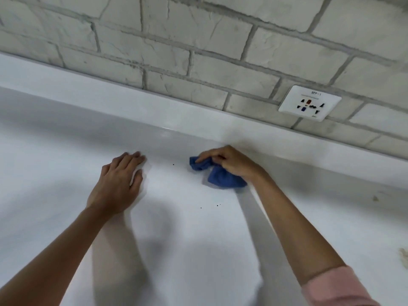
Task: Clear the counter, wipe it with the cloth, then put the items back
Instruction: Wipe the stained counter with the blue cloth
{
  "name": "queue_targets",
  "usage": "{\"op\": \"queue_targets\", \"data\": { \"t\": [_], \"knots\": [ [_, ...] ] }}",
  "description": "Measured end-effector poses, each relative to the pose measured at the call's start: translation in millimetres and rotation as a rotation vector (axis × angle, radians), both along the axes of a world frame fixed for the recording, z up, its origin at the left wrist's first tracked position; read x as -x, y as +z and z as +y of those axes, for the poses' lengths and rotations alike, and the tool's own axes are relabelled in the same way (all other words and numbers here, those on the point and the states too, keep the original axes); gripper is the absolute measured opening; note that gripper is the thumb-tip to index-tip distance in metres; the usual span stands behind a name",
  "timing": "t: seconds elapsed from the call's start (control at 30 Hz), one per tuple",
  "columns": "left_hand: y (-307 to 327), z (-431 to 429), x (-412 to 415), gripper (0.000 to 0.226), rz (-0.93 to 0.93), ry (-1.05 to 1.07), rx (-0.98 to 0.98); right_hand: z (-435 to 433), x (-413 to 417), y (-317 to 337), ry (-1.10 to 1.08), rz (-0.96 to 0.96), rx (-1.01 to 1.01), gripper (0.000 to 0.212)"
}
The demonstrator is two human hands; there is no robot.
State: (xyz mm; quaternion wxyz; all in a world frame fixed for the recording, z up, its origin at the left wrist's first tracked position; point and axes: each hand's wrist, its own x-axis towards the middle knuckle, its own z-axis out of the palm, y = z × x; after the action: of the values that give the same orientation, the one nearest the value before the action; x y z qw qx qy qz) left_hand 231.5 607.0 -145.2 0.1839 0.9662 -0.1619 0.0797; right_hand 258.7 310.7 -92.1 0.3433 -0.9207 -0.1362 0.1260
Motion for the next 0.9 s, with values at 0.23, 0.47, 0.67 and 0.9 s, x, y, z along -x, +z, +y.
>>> {"op": "queue_targets", "data": {
  "t": [0.23,0.47,0.67,0.9],
  "knots": [
    [-0.6,0.3,0.5,0.052,-0.001,-0.004,0.008,-13.8,-8.1,1.0,-0.286,-0.307,-0.109,0.047],
    [-2.4,0.8,-1.2,0.048,-0.001,-0.004,0.026,19.1,-33.4,-38.3,-0.108,-0.383,0.130,0.044],
    [-3.4,1.2,-1.4,0.047,-0.006,-0.009,0.016,52.8,-16.6,-32.1,0.098,-0.269,0.049,0.063],
    [-0.6,0.7,0.8,0.047,-0.005,-0.014,0.027,29.4,56.7,-26.4,0.228,0.047,-0.120,0.058]
  ]
}}
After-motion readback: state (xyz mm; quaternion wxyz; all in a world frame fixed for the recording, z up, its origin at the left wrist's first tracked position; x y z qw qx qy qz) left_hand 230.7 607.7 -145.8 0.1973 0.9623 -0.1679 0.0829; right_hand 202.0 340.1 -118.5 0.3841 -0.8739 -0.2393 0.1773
